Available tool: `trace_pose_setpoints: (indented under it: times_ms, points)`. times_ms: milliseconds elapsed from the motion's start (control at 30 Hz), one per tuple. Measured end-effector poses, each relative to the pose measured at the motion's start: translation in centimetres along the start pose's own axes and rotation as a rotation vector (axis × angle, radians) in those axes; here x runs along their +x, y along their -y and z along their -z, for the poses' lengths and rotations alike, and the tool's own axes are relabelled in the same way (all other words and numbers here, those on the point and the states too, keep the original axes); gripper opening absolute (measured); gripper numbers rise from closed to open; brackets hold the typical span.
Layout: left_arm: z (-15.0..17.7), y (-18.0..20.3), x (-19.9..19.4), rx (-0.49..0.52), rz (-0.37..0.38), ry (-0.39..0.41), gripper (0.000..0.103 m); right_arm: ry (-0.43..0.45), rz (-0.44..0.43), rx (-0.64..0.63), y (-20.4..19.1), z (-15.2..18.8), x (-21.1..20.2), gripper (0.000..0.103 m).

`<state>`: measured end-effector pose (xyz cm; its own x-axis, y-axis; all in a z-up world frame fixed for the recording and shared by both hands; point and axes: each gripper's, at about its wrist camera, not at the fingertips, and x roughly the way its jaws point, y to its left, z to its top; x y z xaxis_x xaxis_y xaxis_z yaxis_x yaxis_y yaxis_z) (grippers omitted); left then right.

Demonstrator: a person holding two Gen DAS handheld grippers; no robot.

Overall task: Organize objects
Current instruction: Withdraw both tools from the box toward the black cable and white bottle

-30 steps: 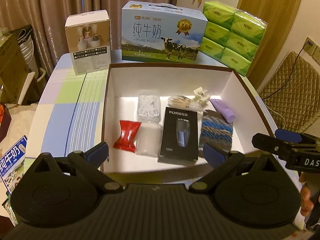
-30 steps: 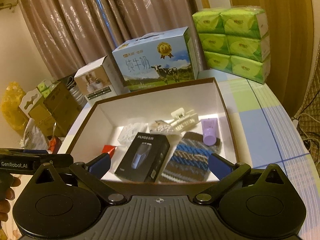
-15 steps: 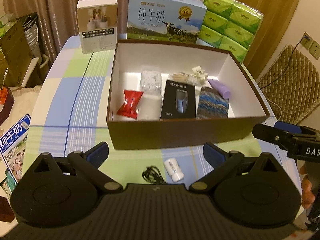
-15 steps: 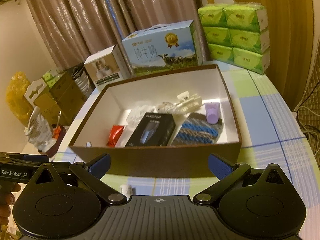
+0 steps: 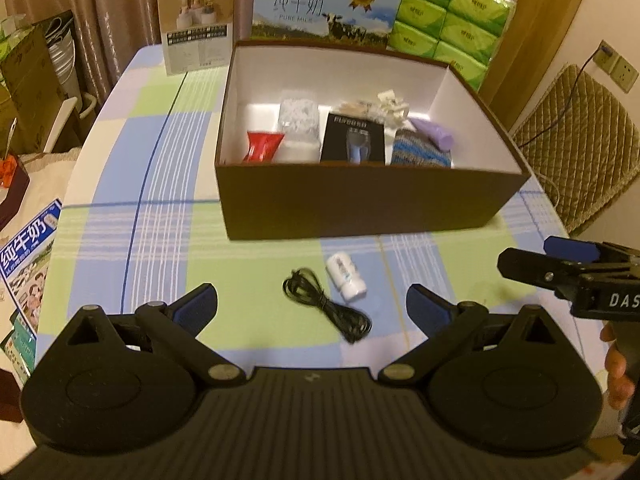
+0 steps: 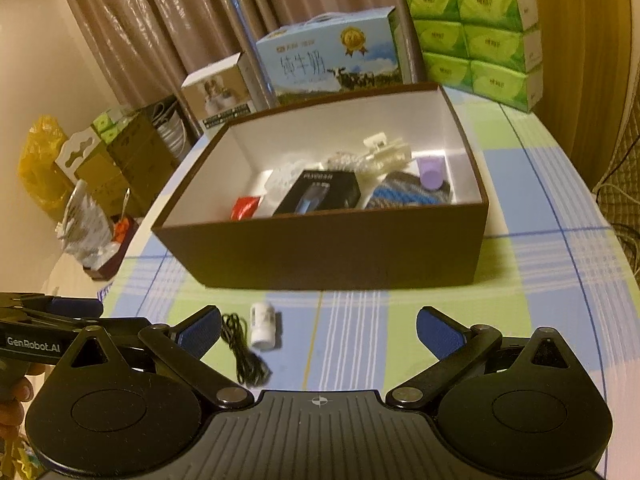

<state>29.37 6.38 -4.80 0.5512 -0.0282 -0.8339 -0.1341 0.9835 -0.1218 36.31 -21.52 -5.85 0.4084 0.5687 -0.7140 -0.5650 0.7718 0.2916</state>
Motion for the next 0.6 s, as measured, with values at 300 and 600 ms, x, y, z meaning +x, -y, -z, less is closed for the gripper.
trace_pose_setpoints:
  times_ms: [300, 600]
  points:
    - [1.6, -0.4, 0.4, -0.011, -0.002, -0.031, 0.099, -0.038, 0.005, 0.012, -0.1, 1.8, 0.0, 0.101]
    - [2.7, -0.1, 1.0, 0.004, 0.024, -0.04, 0.099, -0.077, 0.022, 0.031, 0.3, 3.1, 0.5, 0.101]
